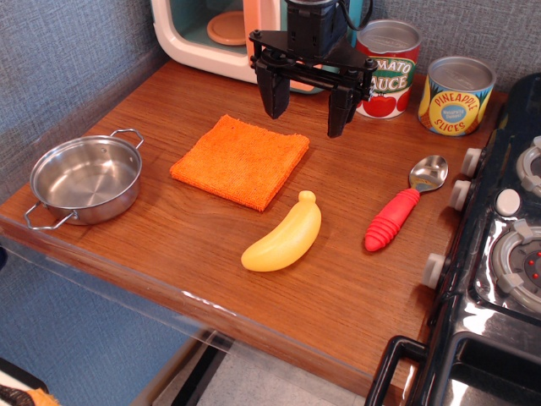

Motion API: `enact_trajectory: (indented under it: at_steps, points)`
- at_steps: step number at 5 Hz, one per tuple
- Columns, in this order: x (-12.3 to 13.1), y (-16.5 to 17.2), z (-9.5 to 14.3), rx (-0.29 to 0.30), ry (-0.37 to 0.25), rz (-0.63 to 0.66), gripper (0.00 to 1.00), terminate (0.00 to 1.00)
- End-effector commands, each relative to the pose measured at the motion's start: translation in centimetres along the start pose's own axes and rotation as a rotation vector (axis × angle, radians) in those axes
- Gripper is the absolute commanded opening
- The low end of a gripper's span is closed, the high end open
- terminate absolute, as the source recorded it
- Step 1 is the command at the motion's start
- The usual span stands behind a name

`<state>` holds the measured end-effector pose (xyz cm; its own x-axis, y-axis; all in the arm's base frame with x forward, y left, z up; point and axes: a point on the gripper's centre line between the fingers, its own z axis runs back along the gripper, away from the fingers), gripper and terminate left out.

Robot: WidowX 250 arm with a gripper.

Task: Move the banana to the left of the orange towel

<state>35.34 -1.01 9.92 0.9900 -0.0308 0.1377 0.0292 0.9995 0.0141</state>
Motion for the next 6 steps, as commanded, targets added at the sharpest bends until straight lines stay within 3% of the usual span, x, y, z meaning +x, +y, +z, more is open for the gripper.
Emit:
enact_trajectory:
  at_steps: [1, 2, 3, 4, 6]
  points:
    - [0.0, 0.0, 0.0, 0.0, 0.0, 0.0, 1.0, 0.0]
    - [-1.0, -0.7, -0.5, 0.019, -0.022, -0.009, 1.0, 0.0]
    - [-2.4, -1.3, -1.1, -0.024, -0.045, -0.024, 1.0, 0.0]
    - [-4.4, -2.4, -2.4, -0.077, -0.029, -0.057, 1.0, 0.0]
    - [-6.4, -2.0, -6.5, -0.034, 0.103, -0.067, 1.0, 0.0]
